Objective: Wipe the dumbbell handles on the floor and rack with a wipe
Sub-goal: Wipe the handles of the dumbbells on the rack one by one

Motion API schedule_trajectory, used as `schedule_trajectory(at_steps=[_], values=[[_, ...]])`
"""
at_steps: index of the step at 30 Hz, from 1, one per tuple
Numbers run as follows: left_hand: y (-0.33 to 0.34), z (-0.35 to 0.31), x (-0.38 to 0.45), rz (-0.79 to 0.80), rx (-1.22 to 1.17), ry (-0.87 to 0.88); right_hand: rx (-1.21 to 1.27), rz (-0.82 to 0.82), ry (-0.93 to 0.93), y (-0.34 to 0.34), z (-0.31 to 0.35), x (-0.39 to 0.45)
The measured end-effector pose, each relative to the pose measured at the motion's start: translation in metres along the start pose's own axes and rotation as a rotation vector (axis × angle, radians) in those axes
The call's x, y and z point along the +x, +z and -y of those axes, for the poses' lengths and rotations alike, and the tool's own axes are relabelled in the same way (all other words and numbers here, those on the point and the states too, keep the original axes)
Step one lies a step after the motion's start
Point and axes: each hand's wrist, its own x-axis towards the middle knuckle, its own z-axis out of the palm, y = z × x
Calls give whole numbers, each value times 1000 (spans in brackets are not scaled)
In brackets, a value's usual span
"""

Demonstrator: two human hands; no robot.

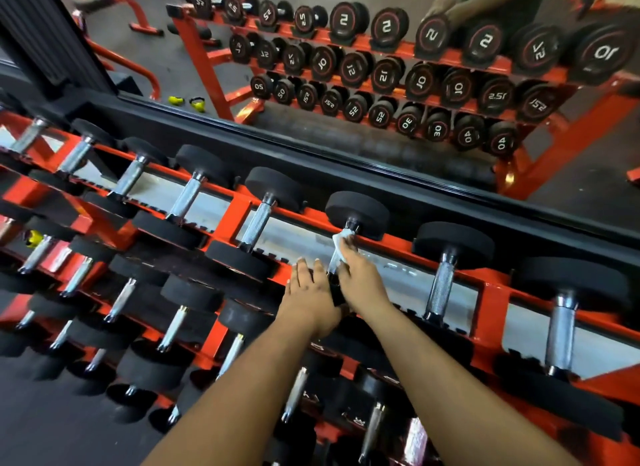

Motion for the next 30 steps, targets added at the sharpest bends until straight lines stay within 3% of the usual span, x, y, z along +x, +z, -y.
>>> schedule_trajectory(at_steps=[5, 10, 16, 18, 22, 24, 28, 30], values=[[-3, 0, -2, 17, 16, -2, 99, -76, 283, 0, 18, 22], [-4, 0, -2, 31, 37, -1, 106, -158, 253, 3, 5, 5], [-6, -2, -5, 32, 35, -8, 693, -192, 468, -8, 24, 43], [-6, -3, -5, 41, 46, -14, 758, -150, 528, -11, 22, 57], [-7, -1, -5, 56, 55, -10, 681, 143, 636, 1, 7, 31], [-7, 0, -4, 52, 51, -4, 740, 198, 652, 0, 7, 29], [-5, 0, -3, 38, 58, -8, 1005, -88, 688, -11, 22, 62], [-5, -2, -5, 39, 63, -14, 1103, -104, 703, -14, 21, 67]])
